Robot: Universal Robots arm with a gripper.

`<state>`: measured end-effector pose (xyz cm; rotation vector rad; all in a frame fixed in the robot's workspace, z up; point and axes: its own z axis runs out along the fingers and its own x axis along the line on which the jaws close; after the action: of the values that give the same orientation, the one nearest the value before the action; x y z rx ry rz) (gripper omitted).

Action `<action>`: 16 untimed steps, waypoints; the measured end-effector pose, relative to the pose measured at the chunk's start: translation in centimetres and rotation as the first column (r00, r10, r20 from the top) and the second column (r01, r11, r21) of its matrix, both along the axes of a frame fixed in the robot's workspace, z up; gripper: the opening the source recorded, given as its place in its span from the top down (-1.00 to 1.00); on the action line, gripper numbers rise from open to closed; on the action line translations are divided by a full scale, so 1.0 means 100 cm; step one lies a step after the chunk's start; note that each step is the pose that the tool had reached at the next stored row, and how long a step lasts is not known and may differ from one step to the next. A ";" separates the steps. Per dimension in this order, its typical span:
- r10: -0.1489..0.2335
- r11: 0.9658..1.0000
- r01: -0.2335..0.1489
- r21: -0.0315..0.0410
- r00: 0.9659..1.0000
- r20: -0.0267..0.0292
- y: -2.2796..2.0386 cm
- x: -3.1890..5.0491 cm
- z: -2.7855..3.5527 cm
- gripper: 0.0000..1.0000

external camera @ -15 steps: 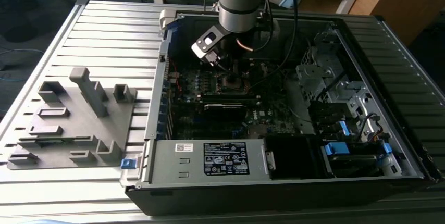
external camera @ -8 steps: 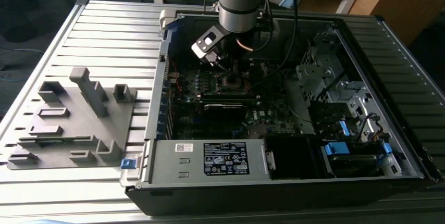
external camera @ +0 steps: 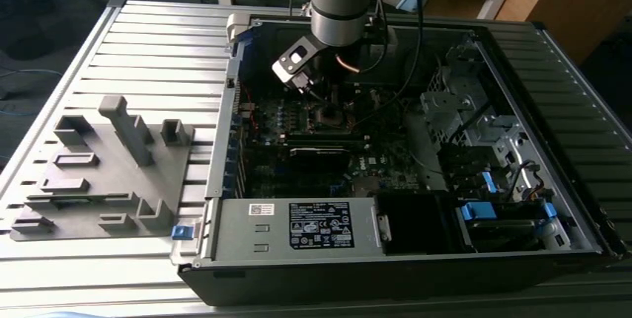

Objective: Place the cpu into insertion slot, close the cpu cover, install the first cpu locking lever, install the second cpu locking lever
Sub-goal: 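Place the cpu into insertion slot, then close the cpu cover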

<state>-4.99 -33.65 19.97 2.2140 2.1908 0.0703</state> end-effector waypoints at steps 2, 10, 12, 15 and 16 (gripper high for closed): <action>0.000 1.000 0.000 -0.002 1.000 -0.002 -0.0004 -0.0002 0.0042 0.79; 0.000 1.000 0.000 -0.002 1.000 -0.001 -0.0004 -0.0002 0.0204 0.79; 0.000 1.000 0.000 -0.002 1.000 -0.001 -0.0004 -0.0002 0.0218 0.79; 0.000 1.000 0.000 -0.002 1.000 -0.001 -0.0004 -0.0002 0.0245 0.79; 0.000 1.000 0.000 -0.002 1.000 -0.001 -0.0004 -0.0002 0.0245 0.79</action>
<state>-5.01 -33.69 22.43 2.2134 2.1904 0.0659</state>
